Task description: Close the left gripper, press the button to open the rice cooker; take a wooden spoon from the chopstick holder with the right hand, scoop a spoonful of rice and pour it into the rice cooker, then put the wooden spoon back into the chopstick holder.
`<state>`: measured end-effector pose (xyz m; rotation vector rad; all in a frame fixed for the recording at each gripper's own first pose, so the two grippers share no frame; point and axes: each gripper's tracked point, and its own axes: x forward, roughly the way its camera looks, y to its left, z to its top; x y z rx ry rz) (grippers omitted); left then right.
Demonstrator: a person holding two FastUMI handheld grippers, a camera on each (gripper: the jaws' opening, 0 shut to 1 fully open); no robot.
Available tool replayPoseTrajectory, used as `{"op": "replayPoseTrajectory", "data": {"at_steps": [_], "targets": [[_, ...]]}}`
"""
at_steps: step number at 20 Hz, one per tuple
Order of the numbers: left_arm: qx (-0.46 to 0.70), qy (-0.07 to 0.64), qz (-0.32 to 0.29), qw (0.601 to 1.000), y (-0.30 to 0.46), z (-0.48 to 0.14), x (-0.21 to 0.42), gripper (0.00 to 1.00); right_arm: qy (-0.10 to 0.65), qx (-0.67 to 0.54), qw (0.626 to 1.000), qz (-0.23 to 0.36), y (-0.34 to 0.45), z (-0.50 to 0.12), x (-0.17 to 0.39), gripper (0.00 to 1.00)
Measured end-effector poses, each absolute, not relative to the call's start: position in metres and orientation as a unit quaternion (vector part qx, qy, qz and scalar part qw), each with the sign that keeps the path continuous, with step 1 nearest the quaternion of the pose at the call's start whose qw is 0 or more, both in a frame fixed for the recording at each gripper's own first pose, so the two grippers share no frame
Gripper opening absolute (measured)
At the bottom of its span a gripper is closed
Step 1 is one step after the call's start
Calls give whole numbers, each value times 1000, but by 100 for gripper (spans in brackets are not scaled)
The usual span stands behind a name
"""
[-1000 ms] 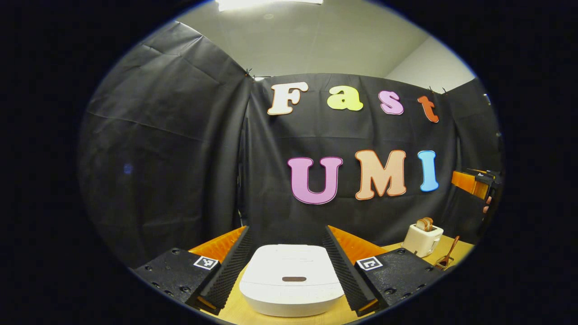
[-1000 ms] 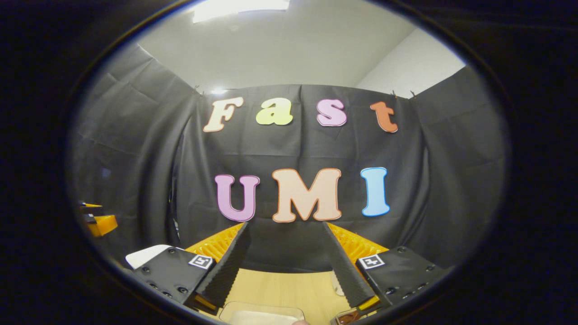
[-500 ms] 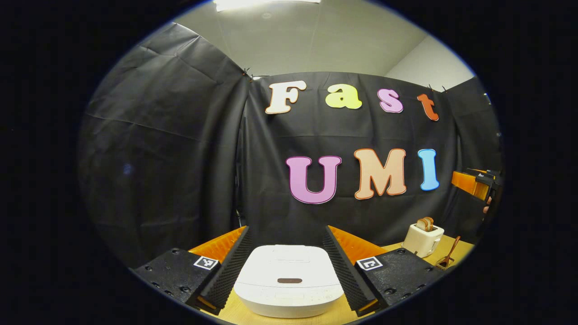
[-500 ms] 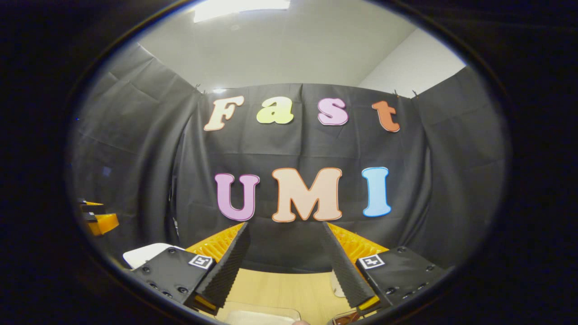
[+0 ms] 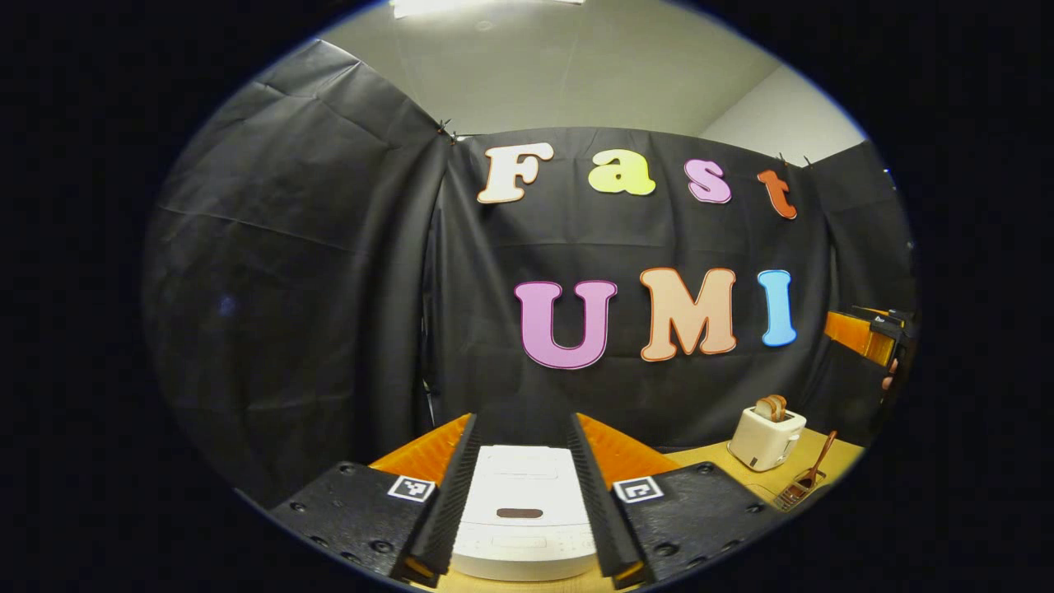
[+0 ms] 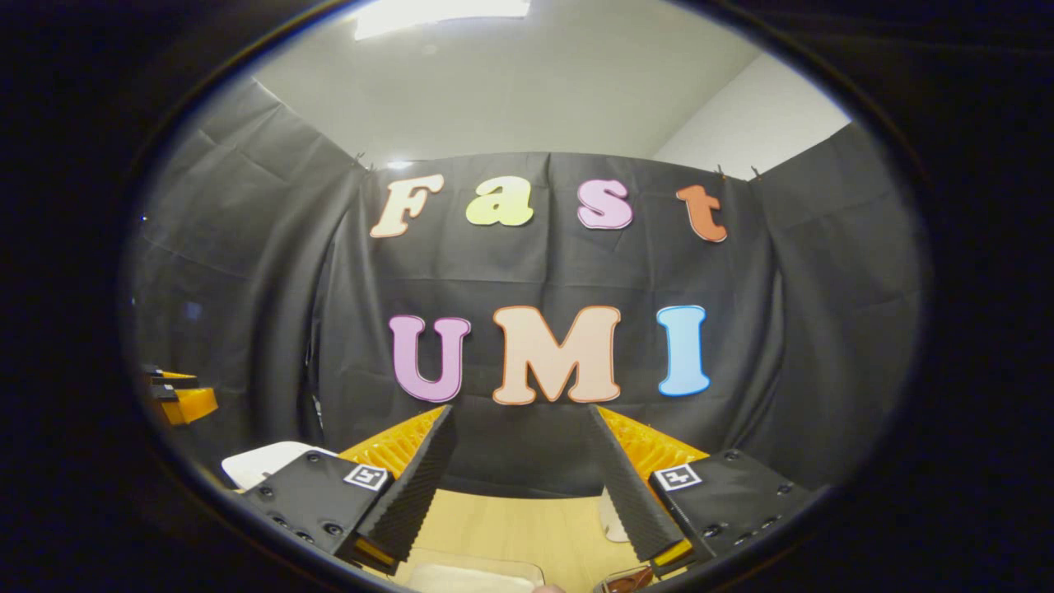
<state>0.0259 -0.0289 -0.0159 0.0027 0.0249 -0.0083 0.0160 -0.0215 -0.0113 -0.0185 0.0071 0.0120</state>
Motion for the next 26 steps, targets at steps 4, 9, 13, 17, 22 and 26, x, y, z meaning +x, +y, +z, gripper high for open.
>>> {"op": "replayPoseTrajectory", "data": {"at_steps": [4, 9, 13, 17, 22, 26], "targets": [[-8, 24, -6, 1000, -28, -26, 30, 29, 5, -12, 1000, 2, -23, -12, 13, 100], [-20, 35, -1, 999, -23, -37, 37, 0, 5, -16, 1000, -5, -27, -13, 12, 100], [-27, 46, 4, 999, -16, -51, 47, 0, 7, -19, 1000, -10, -29, -15, 12, 100], [-31, 73, -4, 997, -16, -78, 56, 0, 11, -25, 1000, -15, -32, -18, 11, 100], [-28, 119, -11, 992, -14, -119, 64, 0, 17, -30, 999, -21, -34, -22, 11, 100], [-31, 155, -18, 987, -16, -149, 65, 0, 24, -35, 999, -27, -38, -26, 10, 100]]}}
